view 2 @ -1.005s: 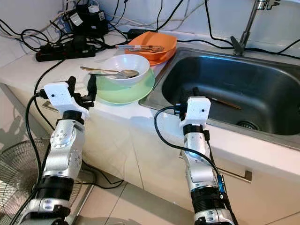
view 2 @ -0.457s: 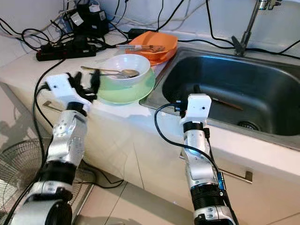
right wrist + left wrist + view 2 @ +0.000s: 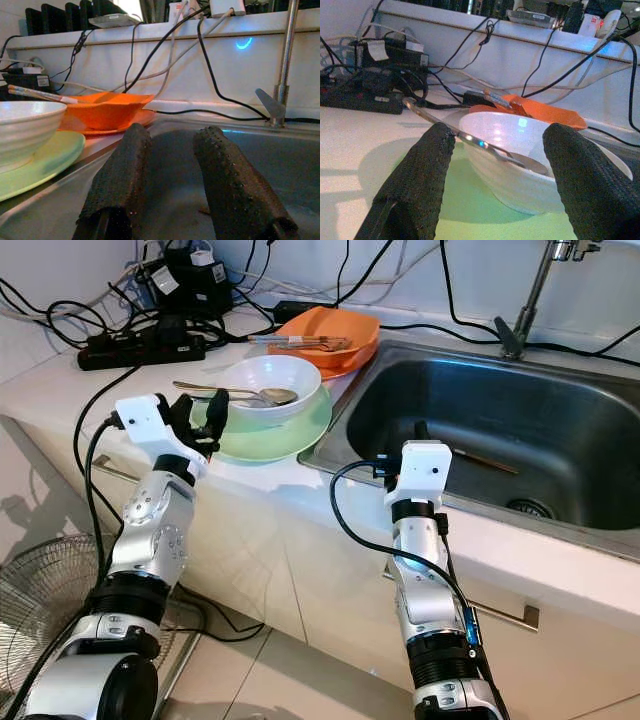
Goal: Kitchen organization
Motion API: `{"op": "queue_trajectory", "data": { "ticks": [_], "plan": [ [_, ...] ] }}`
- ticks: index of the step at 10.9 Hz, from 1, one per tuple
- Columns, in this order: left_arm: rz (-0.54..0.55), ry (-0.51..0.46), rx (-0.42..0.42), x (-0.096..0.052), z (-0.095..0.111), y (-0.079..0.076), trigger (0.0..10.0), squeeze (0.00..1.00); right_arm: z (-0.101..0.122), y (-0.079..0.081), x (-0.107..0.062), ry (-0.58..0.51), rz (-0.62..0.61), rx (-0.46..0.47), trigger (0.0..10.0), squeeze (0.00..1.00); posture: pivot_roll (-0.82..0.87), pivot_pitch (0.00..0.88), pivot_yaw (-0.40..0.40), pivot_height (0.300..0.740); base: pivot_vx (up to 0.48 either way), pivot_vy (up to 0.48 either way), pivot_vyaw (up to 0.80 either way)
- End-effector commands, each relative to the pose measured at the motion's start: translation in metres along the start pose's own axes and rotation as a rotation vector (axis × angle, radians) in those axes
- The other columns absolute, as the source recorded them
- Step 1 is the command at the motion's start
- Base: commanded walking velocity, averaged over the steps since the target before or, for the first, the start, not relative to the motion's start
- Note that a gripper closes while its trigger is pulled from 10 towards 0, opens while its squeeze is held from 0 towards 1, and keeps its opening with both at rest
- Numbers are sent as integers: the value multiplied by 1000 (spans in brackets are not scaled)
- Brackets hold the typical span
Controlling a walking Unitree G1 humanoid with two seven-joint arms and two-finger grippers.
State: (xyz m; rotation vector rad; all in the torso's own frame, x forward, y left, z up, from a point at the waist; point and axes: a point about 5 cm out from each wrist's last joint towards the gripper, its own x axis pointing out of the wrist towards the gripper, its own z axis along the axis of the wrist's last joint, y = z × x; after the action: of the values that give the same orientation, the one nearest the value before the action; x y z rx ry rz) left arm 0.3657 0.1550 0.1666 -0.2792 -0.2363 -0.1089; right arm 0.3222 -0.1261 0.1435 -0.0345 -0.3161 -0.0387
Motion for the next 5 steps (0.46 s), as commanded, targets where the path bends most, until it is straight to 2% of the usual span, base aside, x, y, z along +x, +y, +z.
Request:
{"op": "queue_trajectory", "data": {
  "ticks": [1, 3, 4, 5],
  "plan": [
    [-12, -15, -6, 5, 4, -2, 10000, 0, 2, 1, 2, -10, -4, -1, 10000, 0, 72, 0, 69, 740, 0, 0, 0],
    [-23, -22, -12, 9, 6, -5, 10000, 0, 2, 1, 1, -9, -4, -1, 10000, 0, 70, 0, 69, 740, 0, 0, 0],
    [-29, -24, -15, 9, 6, -7, 9490, 0, 2, 1, 1, -9, -5, -2, 10000, 0, 70, 0, 69, 740, 0, 0, 0],
    [-32, -24, -17, 9, 5, -8, 7608, 0, 1, 0, 1, -7, -6, -3, 10000, 0, 70, 0, 68, 740, 0, 0, 0]
  ]
}}
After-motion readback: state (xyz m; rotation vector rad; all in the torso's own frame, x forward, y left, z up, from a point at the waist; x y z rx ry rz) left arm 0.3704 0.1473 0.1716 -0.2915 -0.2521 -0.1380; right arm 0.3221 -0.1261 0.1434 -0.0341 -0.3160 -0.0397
